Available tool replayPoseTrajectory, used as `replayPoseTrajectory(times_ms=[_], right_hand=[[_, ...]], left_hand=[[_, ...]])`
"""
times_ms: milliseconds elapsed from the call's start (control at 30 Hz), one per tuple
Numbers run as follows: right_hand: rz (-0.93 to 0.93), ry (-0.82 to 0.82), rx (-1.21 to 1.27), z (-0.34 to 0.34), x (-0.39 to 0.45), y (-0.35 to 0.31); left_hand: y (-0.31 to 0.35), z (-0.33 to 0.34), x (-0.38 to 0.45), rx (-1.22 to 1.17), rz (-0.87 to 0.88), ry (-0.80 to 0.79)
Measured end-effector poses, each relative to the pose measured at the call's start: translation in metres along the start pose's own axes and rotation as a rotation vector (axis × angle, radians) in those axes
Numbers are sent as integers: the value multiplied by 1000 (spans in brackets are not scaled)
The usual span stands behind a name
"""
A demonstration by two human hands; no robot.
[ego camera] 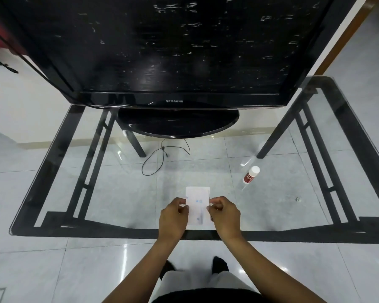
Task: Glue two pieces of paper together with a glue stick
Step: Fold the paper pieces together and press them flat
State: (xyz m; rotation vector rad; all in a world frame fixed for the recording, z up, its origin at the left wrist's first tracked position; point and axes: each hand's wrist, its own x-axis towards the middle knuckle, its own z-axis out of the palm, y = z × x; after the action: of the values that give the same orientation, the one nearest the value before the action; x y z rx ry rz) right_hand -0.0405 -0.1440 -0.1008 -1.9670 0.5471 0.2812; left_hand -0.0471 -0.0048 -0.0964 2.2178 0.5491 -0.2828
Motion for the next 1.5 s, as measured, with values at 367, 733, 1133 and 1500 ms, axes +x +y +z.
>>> replayPoseTrajectory(times_ms=[367, 733, 1133, 1500], right_hand=[[-60, 122, -40, 13, 0, 1], [-68, 142, -102, 17, 3, 3], [-37, 123, -177, 18, 6, 4], [-56, 116, -277, 22, 8, 3]], left_hand=[[-3, -2, 16, 96, 109, -25], [-1, -2, 19, 227, 176, -25], [-2, 3, 21, 372, 211, -13], [3, 4, 21, 508, 277, 21]])
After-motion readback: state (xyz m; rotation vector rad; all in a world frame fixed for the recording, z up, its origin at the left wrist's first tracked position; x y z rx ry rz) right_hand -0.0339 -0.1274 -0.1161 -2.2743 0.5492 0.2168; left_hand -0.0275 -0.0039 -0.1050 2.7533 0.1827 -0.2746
